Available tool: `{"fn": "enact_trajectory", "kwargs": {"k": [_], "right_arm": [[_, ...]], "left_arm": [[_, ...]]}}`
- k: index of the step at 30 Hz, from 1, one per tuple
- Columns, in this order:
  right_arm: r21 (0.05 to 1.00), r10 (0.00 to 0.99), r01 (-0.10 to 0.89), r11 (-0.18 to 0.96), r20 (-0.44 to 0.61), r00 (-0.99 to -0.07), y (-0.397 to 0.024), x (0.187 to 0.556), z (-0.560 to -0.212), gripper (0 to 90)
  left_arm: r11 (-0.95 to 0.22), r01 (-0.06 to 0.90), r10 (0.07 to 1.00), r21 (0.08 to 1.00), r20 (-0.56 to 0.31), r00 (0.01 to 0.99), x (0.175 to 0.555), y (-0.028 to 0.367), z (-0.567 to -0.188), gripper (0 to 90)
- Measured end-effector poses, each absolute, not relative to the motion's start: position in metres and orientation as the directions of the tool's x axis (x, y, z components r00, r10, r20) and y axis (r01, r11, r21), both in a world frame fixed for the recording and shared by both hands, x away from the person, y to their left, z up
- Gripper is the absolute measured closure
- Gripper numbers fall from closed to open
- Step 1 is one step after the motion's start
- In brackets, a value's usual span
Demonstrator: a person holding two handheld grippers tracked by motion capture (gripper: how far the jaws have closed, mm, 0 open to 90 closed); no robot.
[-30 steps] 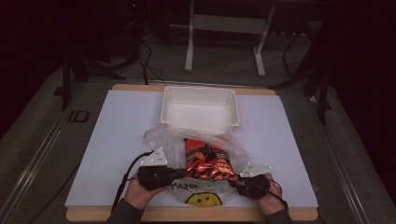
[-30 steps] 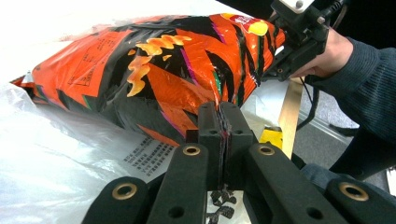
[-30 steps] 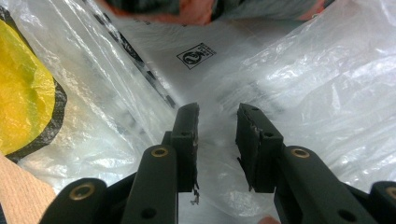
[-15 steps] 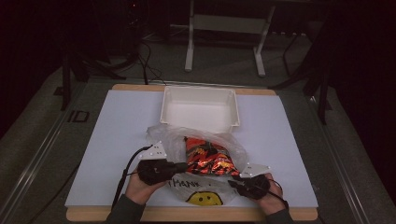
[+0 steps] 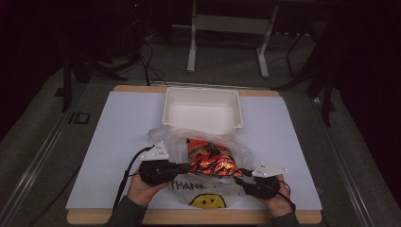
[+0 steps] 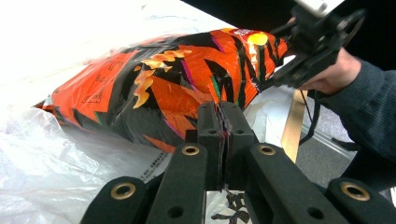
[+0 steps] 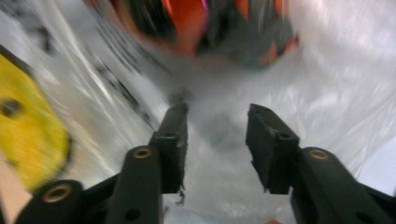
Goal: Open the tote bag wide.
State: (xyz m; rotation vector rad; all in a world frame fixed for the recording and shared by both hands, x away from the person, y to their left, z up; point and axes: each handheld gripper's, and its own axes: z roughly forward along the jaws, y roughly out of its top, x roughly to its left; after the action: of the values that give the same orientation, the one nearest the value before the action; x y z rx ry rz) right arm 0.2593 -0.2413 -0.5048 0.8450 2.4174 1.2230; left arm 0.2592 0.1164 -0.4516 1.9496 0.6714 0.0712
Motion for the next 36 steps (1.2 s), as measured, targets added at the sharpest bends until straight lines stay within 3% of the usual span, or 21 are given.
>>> {"fn": "enact_trajectory", "kwargs": {"k": [10, 19, 31, 36], "right_arm": [[0.852, 0.608, 0.31, 0.423, -0.013, -0.794, -0.225, 0.258, -0.488, 53.2], [0.859, 0.621, 0.31, 0.407, -0.011, -0.784, -0.223, 0.259, -0.484, 53.3], [0.86, 0.615, 0.307, 0.408, -0.011, -0.788, -0.221, 0.26, -0.483, 53.5], [0.863, 0.617, 0.304, 0.403, -0.011, -0.787, -0.22, 0.261, -0.482, 53.6]], "left_arm": [[-0.338, 0.418, 0.489, 0.843, -0.222, 0.843, 0.258, 0.116, -0.456, 82.7], [-0.293, 0.412, 0.515, 0.863, -0.221, 0.828, 0.255, 0.131, -0.459, 65.2], [-0.249, 0.444, 0.589, 0.861, -0.229, 0.775, 0.256, 0.157, -0.466, 63.9], [-0.35, 0.467, 0.613, 0.812, -0.177, 0.77, 0.257, 0.148, -0.475, 63.9]]}}
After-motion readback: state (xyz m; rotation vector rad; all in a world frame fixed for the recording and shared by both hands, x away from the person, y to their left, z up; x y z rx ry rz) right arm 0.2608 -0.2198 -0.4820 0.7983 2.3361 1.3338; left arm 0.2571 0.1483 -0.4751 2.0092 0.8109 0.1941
